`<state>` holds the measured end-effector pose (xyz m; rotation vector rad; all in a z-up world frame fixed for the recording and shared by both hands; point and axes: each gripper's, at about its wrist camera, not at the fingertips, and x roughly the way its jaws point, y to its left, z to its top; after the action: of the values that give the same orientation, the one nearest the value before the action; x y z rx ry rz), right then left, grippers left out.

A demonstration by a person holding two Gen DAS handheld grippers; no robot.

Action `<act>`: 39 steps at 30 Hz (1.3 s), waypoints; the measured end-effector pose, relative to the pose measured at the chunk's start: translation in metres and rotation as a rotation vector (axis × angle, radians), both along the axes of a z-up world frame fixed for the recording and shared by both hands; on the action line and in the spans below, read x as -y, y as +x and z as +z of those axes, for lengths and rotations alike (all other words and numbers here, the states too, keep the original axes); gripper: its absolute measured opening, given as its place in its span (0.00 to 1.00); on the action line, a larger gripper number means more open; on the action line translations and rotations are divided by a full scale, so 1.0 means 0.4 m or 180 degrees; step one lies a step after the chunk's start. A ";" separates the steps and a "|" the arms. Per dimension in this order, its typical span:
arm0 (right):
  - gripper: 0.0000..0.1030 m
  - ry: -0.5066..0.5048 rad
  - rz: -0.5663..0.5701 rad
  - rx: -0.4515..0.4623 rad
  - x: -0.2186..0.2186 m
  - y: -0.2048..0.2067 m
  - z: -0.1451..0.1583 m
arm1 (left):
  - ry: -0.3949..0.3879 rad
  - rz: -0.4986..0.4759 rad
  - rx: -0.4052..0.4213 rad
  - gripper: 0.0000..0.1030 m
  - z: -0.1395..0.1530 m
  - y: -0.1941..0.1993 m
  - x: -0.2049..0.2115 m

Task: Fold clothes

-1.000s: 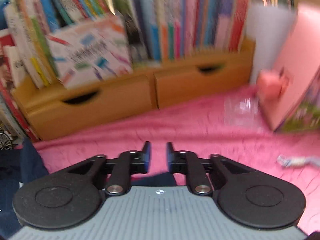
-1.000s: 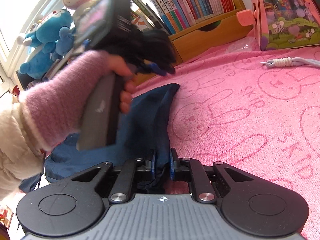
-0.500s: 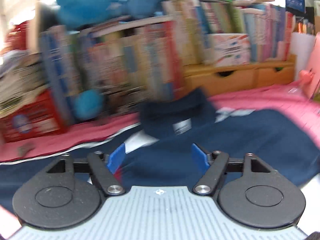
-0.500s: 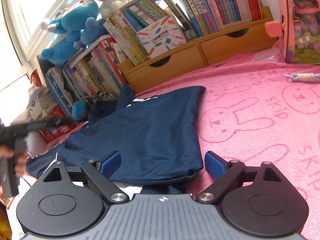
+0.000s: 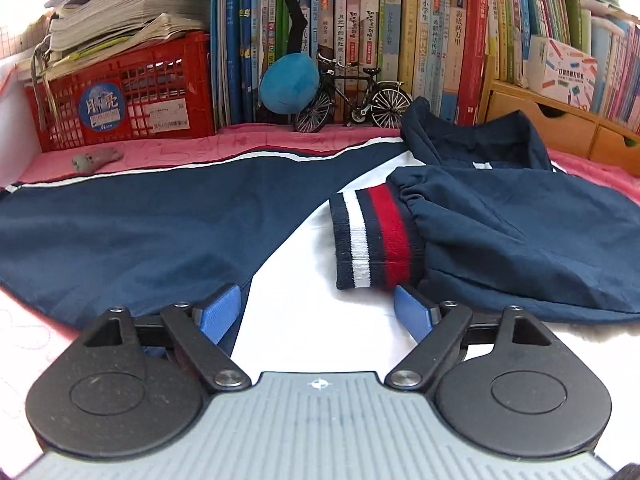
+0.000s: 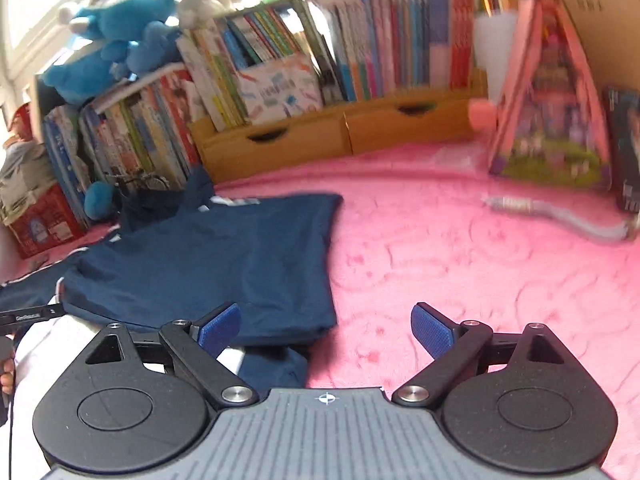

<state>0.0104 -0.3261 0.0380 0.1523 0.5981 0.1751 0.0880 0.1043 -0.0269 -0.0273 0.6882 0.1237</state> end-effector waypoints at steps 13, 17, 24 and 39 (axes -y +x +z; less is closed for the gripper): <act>0.99 -0.0420 0.1279 0.0470 -0.515 0.148 0.078 | -0.0024 -0.0032 -0.0027 0.89 -0.001 0.009 -0.014; 0.99 -0.0522 0.1118 0.0270 -0.588 0.246 0.001 | -0.0025 -0.0032 -0.0033 0.92 -0.002 0.011 -0.014; 1.00 -0.0814 0.1326 -0.0036 -0.639 0.272 -0.127 | -0.0019 -0.0032 -0.0044 0.93 -0.003 0.015 -0.011; 1.00 -0.0600 0.1303 -0.0182 -0.616 0.287 -0.154 | -0.0279 -0.0031 0.0059 0.93 0.012 -0.007 -0.048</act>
<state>0.1252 -0.0796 -0.0238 -0.1506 0.6950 0.5097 0.0852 0.1237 -0.0222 -0.1091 0.6748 0.0839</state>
